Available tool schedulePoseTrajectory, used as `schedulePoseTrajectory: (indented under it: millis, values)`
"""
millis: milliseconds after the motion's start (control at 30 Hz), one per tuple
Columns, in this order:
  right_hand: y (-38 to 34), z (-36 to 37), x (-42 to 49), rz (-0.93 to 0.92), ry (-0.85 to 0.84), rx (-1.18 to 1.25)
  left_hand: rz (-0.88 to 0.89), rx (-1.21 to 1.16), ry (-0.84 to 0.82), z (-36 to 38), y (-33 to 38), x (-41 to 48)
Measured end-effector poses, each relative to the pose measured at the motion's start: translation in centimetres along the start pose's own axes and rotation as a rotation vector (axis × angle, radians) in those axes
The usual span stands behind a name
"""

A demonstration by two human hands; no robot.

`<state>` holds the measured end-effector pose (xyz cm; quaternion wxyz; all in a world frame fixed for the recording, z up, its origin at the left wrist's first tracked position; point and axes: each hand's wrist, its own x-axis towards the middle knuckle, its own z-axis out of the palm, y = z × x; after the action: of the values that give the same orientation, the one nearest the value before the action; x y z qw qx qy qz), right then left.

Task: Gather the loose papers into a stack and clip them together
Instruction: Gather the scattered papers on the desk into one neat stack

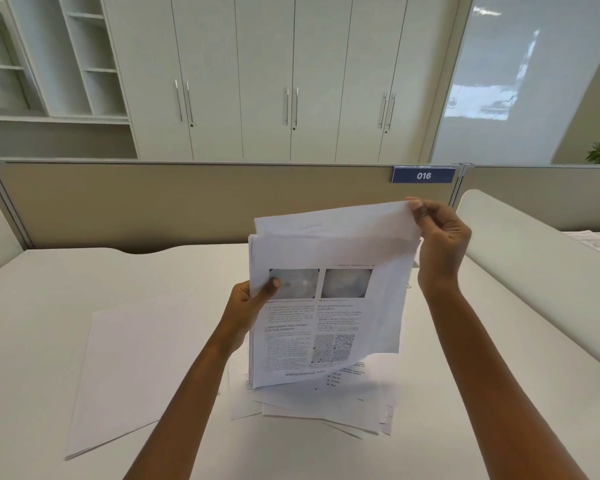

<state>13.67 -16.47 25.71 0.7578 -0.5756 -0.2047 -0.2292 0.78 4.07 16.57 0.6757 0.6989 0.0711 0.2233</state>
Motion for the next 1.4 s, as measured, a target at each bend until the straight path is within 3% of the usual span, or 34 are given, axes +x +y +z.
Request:
schedulePoseTrajectory:
  millis: [100,200,333,467,633,867,1067,1400]
  values:
    - [0.0,-1.4,2.0,0.054,0.184,0.034,0.001,-0.008,0.035,0.0,-0.2,0.0]
    - [0.6,-4.4,4.3,-0.011,0.316,-0.232,0.039,-0.045,0.162,-0.4,-0.6,0.0]
    - [2.0,-9.1,5.3,-0.081,0.342,-0.684,0.069,-0.066,0.547,-2.6,-0.7,0.3]
    - [3.3,-10.7,4.6,-0.018,0.327,-0.779,0.169,-0.104,0.752,-4.5,1.0,0.4]
    - [4.0,-8.8,2.7,-0.066,0.326,-0.723,0.283,-0.046,0.729,-5.0,2.9,0.4]
    - [2.6,-2.9,-0.1,-0.195,0.139,-0.431,0.235,-0.06,0.647,-2.4,3.7,0.9]
    - [0.9,0.4,-1.2,-0.074,-0.116,-0.146,0.129,-0.117,0.567,0.7,3.2,1.0]
    - [1.1,0.4,-1.8,0.074,-0.27,0.114,0.046,-0.12,0.532,2.2,2.6,0.9]
